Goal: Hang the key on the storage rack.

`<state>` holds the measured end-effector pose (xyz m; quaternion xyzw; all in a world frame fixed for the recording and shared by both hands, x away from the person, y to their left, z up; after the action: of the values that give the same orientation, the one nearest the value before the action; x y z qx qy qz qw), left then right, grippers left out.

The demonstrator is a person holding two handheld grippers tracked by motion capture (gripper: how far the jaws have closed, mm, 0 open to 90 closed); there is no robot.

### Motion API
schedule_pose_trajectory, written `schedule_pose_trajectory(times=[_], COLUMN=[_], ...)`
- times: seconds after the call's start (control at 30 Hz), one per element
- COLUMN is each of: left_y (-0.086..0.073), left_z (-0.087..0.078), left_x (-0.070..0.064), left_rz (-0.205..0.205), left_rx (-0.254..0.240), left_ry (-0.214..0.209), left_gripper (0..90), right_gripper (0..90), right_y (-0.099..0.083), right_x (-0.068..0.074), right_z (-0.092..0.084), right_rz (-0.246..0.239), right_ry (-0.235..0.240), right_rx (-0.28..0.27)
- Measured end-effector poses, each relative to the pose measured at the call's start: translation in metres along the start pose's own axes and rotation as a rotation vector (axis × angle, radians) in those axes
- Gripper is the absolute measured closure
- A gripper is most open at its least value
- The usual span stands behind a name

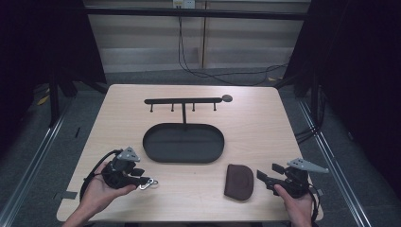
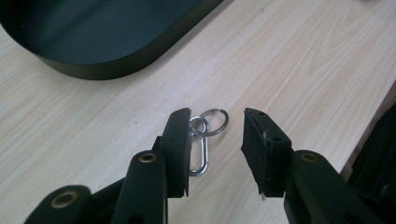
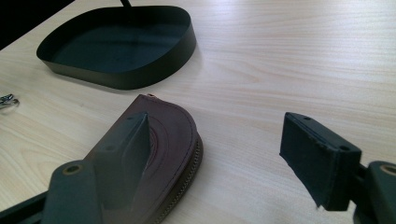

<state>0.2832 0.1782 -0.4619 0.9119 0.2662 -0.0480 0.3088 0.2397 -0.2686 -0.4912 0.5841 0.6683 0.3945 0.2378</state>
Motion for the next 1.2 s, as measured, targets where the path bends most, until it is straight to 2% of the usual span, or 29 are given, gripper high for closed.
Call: schedule_pose_trajectory(times=[0.03,0.07,0.17,0.2,0.23,0.3,0.5,0.73,0.77,1.03,1.13,1.17,1.2], left_y=[0.001,0.001,0.004,0.004,0.005,0.005,0.009,0.009,0.009,0.008,0.008,0.008,0.008], left_z=[0.002,0.002,0.008,0.010,0.014,0.017,0.027,0.037,0.039,0.046,0.049,0.051,0.051], left_x=[0.000,0.000,0.001,0.000,0.002,0.002,0.004,0.005,0.006,0.011,0.011,0.011,0.011], left_rz=[0.004,0.004,0.044,0.042,0.047,0.053,0.041,0.051,0.063,0.054,0.050,0.053,0.053], left_rx=[0.020,0.020,0.068,0.073,0.109,0.127,0.210,0.267,0.283,0.323,0.320,0.342,0.342], left_ry=[-0.005,-0.005,-0.012,-0.013,-0.016,-0.018,-0.032,-0.025,-0.012,-0.015,-0.010,-0.012,-0.012], left_gripper=[62.4,62.5,65.0,64.9,64.6,64.6,61.6,58.6,58.4,57.7,57.7,56.3,56.2], right_gripper=[24.2,24.2,24.2,24.2,24.2,24.2,24.2,24.1,24.1,24.2,24.2,24.1,24.1], right_y=[0.000,0.000,-0.001,-0.001,-0.001,-0.001,-0.002,-0.002,-0.002,-0.003,-0.003,-0.004,-0.004], right_x=[0.000,0.000,-0.001,0.000,0.000,0.000,0.001,0.001,0.001,-0.001,0.000,0.000,0.000], right_z=[0.000,0.000,0.000,0.000,0.000,0.000,0.002,0.002,0.002,0.003,0.003,0.003,0.003], right_rz=[0.002,0.002,0.001,0.001,-0.002,-0.002,-0.010,-0.008,-0.011,-0.001,-0.004,-0.009,-0.009], right_ry=[0.001,0.001,-0.002,-0.002,-0.002,-0.002,0.000,0.004,0.006,-0.011,-0.010,-0.007,-0.007], right_rx=[0.000,0.000,0.005,0.007,0.005,0.005,0.016,0.018,0.017,0.026,0.027,0.032,0.032])
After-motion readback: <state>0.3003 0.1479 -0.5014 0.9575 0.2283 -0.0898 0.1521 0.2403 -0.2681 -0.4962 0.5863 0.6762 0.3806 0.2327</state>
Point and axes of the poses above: each handheld gripper's, and its own axes: z roughly forward along the jaws, y roughly out of its top, x roughly to its left, the point moved 5 cm from there along z, roughly forward along the jaws, and after that the axes turned 11 degrees about -y, right-handed, at the moved point
